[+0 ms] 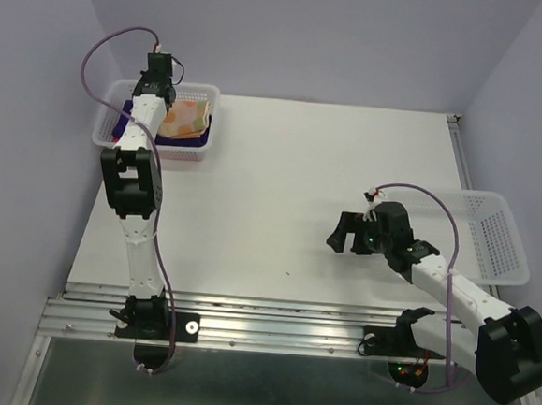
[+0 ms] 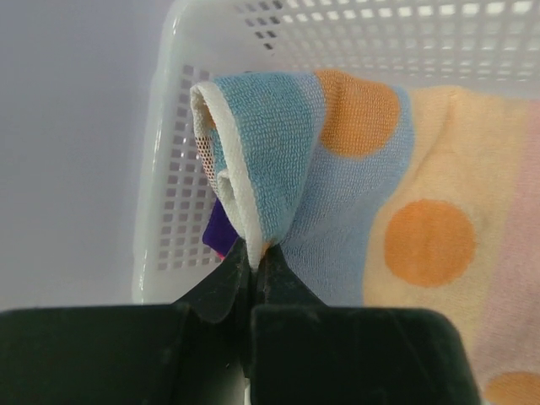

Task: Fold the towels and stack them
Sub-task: Neatly place the folded towel into the bin

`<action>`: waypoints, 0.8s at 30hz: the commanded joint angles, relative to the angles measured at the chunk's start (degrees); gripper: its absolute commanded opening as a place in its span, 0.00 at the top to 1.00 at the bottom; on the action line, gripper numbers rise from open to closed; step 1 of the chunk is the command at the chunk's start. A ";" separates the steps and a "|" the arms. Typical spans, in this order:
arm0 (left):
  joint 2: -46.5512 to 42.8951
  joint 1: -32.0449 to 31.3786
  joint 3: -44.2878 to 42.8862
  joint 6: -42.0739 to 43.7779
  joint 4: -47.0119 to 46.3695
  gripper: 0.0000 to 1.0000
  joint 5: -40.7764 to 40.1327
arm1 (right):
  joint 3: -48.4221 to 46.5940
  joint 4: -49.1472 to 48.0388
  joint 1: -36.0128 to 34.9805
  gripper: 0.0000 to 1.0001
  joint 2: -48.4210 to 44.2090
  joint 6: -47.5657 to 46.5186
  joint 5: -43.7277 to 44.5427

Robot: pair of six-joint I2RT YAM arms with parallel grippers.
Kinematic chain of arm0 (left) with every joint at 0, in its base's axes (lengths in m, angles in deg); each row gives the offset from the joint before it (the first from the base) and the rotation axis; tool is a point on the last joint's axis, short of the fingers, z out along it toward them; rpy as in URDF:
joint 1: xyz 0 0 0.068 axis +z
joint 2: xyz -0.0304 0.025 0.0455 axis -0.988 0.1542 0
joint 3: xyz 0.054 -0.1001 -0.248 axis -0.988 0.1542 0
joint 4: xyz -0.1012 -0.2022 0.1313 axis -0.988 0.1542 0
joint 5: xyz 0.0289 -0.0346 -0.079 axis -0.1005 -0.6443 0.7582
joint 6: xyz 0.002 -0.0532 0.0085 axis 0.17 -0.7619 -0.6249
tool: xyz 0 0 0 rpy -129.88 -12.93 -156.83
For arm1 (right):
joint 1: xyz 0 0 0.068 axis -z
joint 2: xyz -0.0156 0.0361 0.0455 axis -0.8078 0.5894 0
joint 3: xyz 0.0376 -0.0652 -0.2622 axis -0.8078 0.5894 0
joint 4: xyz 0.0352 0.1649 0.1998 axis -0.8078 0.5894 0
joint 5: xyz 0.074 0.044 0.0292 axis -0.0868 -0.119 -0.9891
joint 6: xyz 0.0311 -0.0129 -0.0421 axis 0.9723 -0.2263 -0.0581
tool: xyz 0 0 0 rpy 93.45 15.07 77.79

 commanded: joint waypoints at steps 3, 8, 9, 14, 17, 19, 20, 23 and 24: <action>-0.94 2.66 -3.97 -1.63 -0.40 1.00 -0.59 | -0.36 -1.26 -0.60 0.00 0.24 -0.16 0.88; 1.26 4.32 -7.21 -3.56 1.70 1.00 -1.03 | -0.27 -1.09 -0.51 0.00 0.16 -0.07 0.96; 1.70 4.76 -7.48 -3.57 2.06 1.00 0.36 | -0.18 -1.35 -0.60 0.00 0.16 -0.07 0.61; 2.32 5.03 -8.71 -4.10 4.69 0.01 1.79 | -0.18 -1.35 -0.51 0.00 0.51 -0.15 0.17; 1.97 4.94 -13.10 -5.50 7.77 0.01 -1.02 | -0.27 -1.26 -0.51 0.00 0.51 -0.24 0.52; -0.13 4.94 -15.99 -7.33 9.35 0.01 -1.12 | -0.36 -1.09 -0.51 0.00 0.33 -0.07 0.96; -1.36 5.03 -16.36 -8.22 9.97 0.01 -0.86 | -0.44 -1.09 -0.51 0.00 0.16 -0.07 1.14; -8.21 4.94 -15.40 -12.70 10.59 0.01 2.74 | -0.97 -0.47 -0.51 0.00 -0.54 0.46 1.40; -12.41 4.86 -14.61 -14.54 10.59 0.01 5.97 | -1.23 -0.21 -0.60 0.00 -1.07 0.81 1.66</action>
